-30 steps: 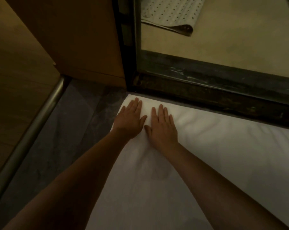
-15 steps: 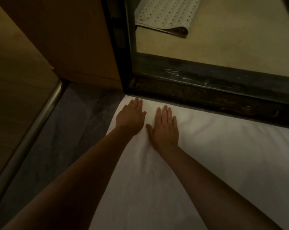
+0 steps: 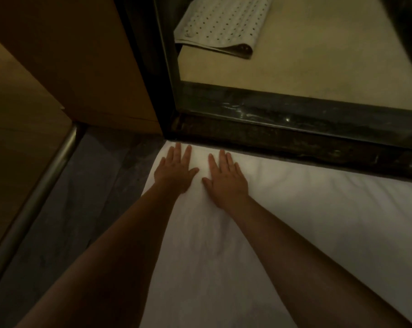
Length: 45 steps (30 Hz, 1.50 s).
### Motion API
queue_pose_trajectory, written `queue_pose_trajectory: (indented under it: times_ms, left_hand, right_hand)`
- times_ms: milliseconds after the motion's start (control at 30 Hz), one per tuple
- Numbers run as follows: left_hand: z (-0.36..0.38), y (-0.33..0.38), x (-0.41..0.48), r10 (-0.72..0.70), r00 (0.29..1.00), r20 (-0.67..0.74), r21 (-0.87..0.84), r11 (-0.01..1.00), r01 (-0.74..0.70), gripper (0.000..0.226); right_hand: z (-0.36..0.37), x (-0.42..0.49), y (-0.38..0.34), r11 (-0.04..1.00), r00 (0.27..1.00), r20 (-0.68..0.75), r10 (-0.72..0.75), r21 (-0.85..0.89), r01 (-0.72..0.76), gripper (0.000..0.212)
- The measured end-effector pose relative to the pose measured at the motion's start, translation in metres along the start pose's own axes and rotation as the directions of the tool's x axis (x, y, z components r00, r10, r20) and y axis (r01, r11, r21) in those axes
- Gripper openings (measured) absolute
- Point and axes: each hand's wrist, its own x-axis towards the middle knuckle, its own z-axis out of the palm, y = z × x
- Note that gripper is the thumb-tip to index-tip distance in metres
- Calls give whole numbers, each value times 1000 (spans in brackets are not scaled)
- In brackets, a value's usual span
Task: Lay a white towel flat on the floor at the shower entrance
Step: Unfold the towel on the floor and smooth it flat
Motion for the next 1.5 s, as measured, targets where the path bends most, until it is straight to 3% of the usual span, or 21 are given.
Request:
queue_pose_trajectory:
  times_ms: [100,200,333,533,733,833,933,1000,1067,1233,1433,1500]
  left_hand:
    - [-5,10,-4,-12,998,-54,0,1000,12,64]
    - [1,26,-12,103,984,-147,10,995,-103,58]
    - [17,24,-18,173,980,-97,61,984,-167,65]
    - [21,15,-4,138,986,-96,44,990,-134,69]
    - [10,24,-1,57,998,-31,52,997,-56,71]
    - [5,51,-7,33,996,-83,65,997,-28,65]
    - [9,92,-22,199,954,-226,51,980,-192,58]
    - [14,117,-30,338,922,-191,19,940,-341,53]
    - [24,133,-33,402,910,-97,30,915,-401,52]
    - [36,129,-20,376,926,-47,151,918,-365,62]
    - [28,139,-15,304,952,17,144,942,-304,64]
    - [24,148,-17,271,962,-23,116,957,-267,63]
  right_hand:
    - [4,-10,2,992,990,-85,112,67,-106,70]
    - [12,-20,9,977,966,-162,203,92,-190,71]
    - [21,-24,28,994,982,-159,104,48,-97,70]
    - [21,-14,44,999,991,-131,26,39,-21,68]
    - [-1,-12,49,995,999,1,-35,90,35,68]
    - [-10,-19,60,990,995,-100,-2,142,16,64]
    - [-9,-38,80,986,968,-211,133,130,-107,60]
    - [-7,-48,97,981,973,-157,170,120,-152,59]
    - [-4,-56,112,988,984,-112,137,82,-128,59]
    - [0,-55,127,997,991,-111,71,26,-69,64]
    - [-10,-53,138,998,998,-63,11,65,-7,62]
    - [-15,-60,148,999,996,-83,23,45,-20,61]
